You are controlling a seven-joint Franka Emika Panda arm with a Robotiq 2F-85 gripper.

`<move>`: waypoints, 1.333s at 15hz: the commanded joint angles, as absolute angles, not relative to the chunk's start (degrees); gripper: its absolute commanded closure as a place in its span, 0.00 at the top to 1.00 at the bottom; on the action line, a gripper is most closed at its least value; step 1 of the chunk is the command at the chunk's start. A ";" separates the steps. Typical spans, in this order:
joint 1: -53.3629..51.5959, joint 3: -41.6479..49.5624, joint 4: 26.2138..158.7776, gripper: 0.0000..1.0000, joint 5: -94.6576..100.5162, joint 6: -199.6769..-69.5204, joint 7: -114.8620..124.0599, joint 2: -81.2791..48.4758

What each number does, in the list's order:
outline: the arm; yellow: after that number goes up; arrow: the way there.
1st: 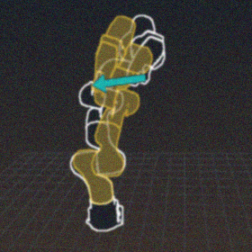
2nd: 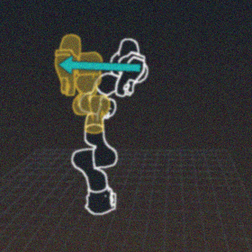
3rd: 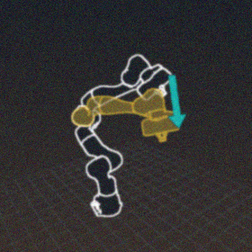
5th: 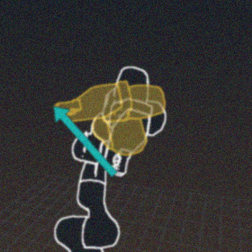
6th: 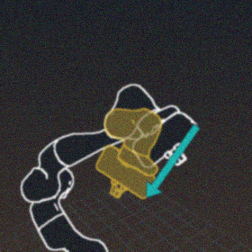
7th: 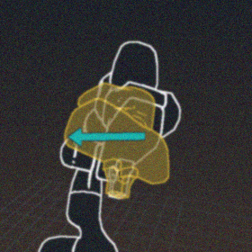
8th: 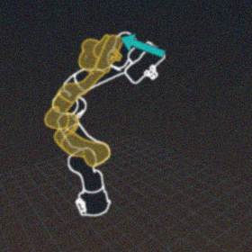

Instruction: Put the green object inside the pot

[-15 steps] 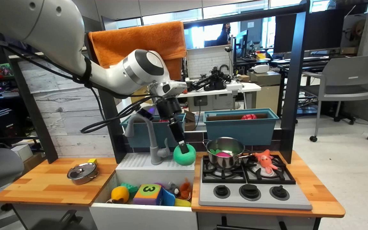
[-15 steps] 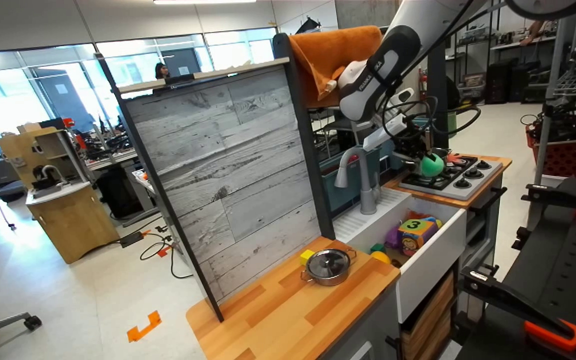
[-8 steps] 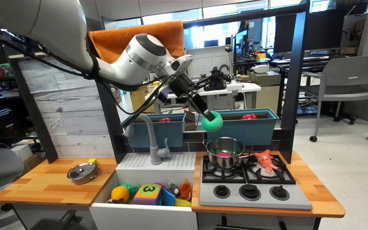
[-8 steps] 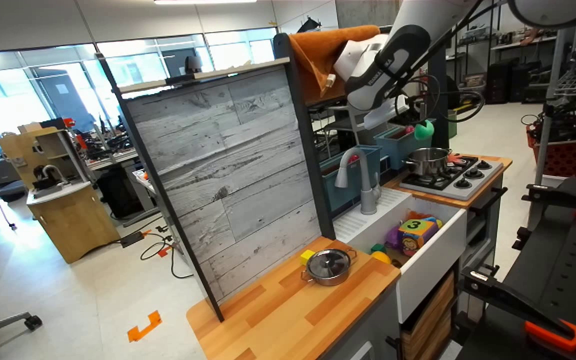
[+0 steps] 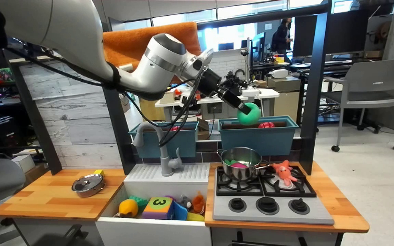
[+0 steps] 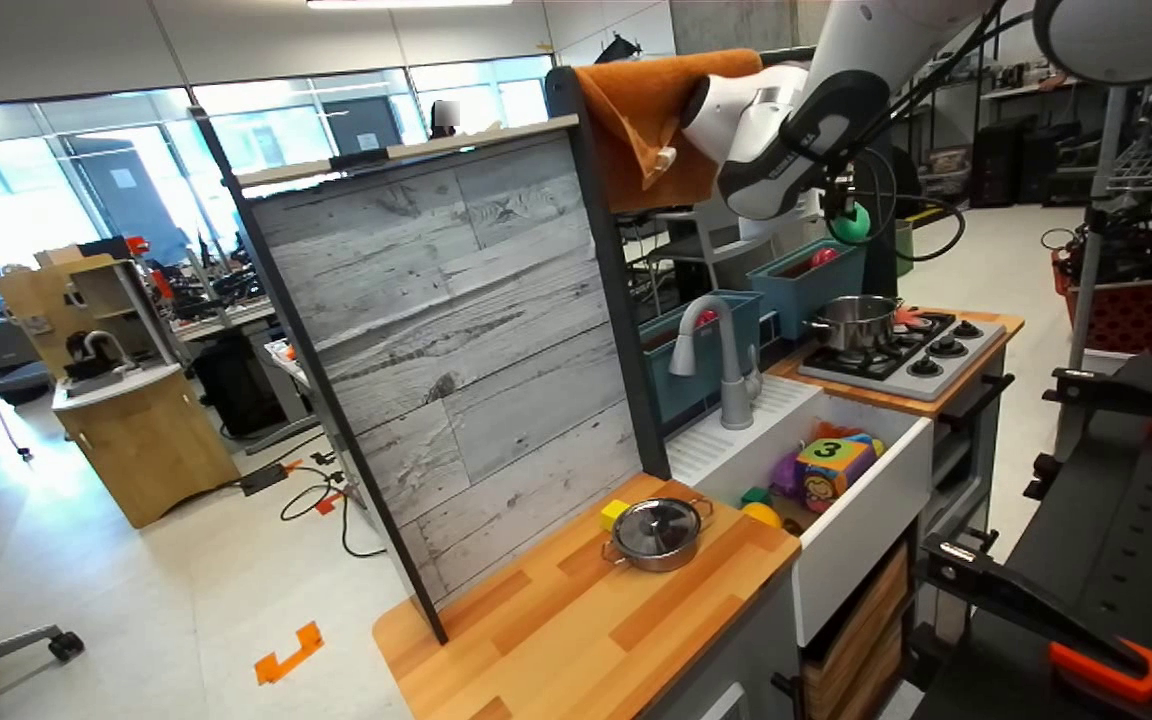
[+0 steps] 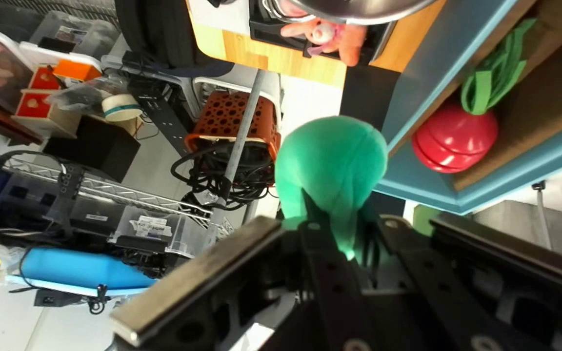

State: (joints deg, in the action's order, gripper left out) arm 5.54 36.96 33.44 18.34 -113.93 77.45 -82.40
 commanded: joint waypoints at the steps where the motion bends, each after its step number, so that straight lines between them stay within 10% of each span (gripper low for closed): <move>1: 5.27 37.04 32.24 0.04 17.33 -107.81 80.93 -82.58; 6: 5.11 36.07 31.57 0.04 17.05 -105.37 81.75 -82.94; 7: 4.90 35.87 31.64 0.41 16.96 -104.63 81.58 -82.84; 16: 4.89 33.59 31.63 0.98 16.84 -105.21 80.37 -82.74; 20: 4.98 33.25 31.63 1.00 16.91 -105.42 80.21 -82.71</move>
